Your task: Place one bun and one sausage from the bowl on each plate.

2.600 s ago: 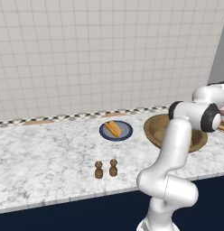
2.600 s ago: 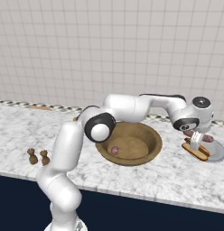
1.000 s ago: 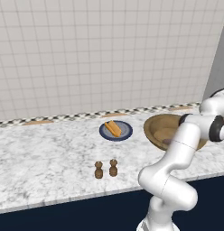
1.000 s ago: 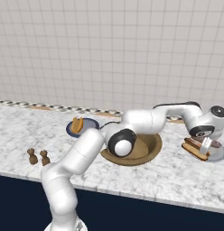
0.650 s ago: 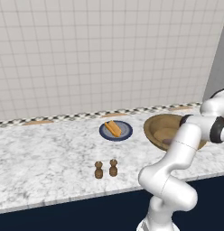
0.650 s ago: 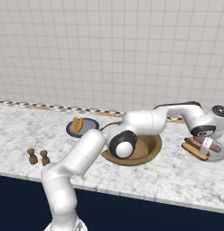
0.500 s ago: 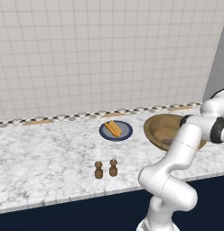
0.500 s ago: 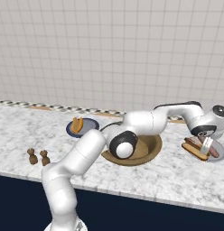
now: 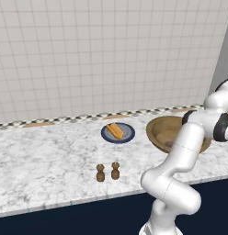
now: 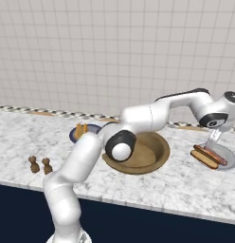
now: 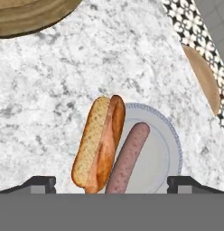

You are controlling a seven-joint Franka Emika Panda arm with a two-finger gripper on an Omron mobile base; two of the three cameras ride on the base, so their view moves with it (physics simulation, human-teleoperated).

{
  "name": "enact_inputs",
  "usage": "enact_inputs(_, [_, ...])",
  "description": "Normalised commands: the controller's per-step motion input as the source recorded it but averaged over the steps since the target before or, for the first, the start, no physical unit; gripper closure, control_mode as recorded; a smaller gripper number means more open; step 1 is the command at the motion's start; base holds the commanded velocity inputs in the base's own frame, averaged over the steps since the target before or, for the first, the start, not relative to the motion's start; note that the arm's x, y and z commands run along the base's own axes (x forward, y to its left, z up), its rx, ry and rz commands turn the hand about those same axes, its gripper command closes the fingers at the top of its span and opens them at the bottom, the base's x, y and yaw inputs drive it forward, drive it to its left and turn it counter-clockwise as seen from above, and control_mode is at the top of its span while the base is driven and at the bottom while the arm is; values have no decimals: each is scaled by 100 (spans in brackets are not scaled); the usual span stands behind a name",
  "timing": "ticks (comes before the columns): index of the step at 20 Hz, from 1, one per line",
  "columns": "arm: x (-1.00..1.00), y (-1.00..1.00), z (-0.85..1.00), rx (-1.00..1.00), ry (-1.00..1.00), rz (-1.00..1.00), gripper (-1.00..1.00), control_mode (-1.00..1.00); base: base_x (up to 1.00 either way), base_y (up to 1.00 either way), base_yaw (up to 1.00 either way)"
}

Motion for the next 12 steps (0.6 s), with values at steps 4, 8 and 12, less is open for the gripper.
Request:
enact_inputs(4, [-47,100,74,-7,0,-19,-100,-100,0,0,0])
enact_inputs(8, [-45,100,38,0,0,-25,-100,-100,0,0,0])
enact_inputs(12, [-37,100,0,8,-8,-25,-100,-100,0,0,0])
